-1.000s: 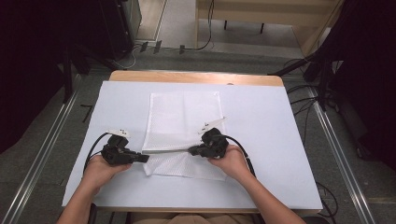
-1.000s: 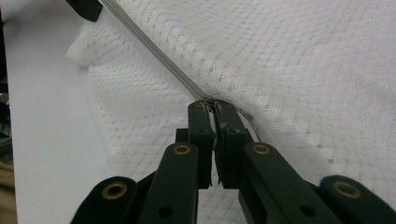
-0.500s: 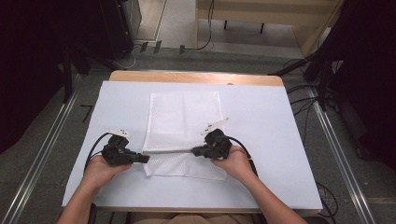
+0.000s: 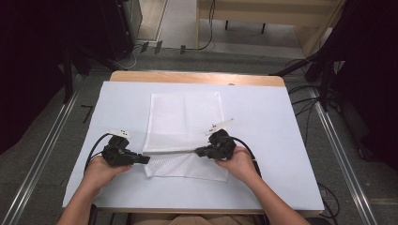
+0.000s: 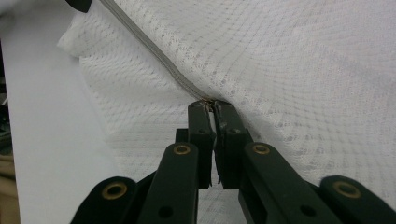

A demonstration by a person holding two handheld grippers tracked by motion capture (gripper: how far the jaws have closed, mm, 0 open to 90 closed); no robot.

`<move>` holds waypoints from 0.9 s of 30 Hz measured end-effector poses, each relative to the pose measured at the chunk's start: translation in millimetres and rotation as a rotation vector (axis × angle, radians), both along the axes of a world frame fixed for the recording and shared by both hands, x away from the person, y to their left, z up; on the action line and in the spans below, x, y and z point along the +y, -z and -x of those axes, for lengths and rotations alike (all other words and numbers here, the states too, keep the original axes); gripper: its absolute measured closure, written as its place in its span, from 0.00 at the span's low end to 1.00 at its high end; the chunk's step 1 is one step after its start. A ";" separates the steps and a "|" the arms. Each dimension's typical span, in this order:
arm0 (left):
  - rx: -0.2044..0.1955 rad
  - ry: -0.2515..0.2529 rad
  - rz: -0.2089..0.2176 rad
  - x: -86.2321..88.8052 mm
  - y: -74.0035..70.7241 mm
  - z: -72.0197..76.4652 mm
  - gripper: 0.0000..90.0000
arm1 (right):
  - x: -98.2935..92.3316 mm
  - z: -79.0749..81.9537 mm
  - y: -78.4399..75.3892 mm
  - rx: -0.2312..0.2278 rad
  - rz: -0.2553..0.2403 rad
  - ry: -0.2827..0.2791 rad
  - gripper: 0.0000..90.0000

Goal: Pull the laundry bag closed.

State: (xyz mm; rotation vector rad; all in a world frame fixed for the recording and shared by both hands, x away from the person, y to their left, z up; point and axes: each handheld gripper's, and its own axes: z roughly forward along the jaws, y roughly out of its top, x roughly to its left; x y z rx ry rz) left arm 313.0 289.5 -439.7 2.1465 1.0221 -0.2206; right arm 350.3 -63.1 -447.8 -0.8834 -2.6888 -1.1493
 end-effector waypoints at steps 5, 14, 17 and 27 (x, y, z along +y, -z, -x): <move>-0.008 0.017 0.006 -0.9 -2.6 1.1 0.99 | -5.0 -1.4 1.0 0.008 -0.006 0.012 0.98; 0.000 0.006 -0.001 0.3 -1.7 0.6 0.99 | -13.6 -1.2 1.0 0.006 0.007 0.023 0.98; 0.001 0.006 -0.001 -0.1 -1.2 0.5 0.99 | -15.7 -0.8 0.8 0.009 0.013 0.025 0.98; -0.026 0.001 -0.008 0.4 -5.4 1.9 0.99 | -23.5 -0.2 1.4 0.016 0.017 0.037 0.98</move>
